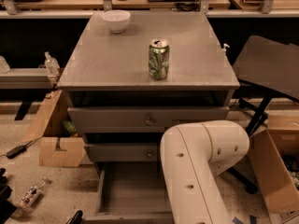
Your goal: Open bottom drawer
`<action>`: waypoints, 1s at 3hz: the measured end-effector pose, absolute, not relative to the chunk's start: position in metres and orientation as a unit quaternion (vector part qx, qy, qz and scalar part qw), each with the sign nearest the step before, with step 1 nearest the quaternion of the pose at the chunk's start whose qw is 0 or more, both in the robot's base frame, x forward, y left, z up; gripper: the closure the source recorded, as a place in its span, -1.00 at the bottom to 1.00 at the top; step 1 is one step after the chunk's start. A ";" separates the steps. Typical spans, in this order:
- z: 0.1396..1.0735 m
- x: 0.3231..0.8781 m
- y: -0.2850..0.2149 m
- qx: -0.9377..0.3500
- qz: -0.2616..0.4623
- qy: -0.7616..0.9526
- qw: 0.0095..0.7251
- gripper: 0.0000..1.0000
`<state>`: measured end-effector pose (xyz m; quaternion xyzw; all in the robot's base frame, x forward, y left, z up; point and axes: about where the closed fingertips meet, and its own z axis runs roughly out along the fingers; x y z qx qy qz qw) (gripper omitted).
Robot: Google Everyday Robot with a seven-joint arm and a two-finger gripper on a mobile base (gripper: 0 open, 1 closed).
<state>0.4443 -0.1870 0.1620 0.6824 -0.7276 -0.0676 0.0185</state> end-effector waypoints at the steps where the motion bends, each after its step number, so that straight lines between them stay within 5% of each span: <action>1: 0.162 0.444 -0.187 0.682 -0.068 -0.728 0.019 -0.46; 2: 0.162 0.446 -0.185 0.682 -0.068 -0.728 0.019 -0.93; 3: 0.162 0.451 -0.183 0.682 -0.068 -0.728 0.019 -1.00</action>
Offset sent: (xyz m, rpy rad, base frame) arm 0.0000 0.0000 0.0000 0.0000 0.0000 0.0000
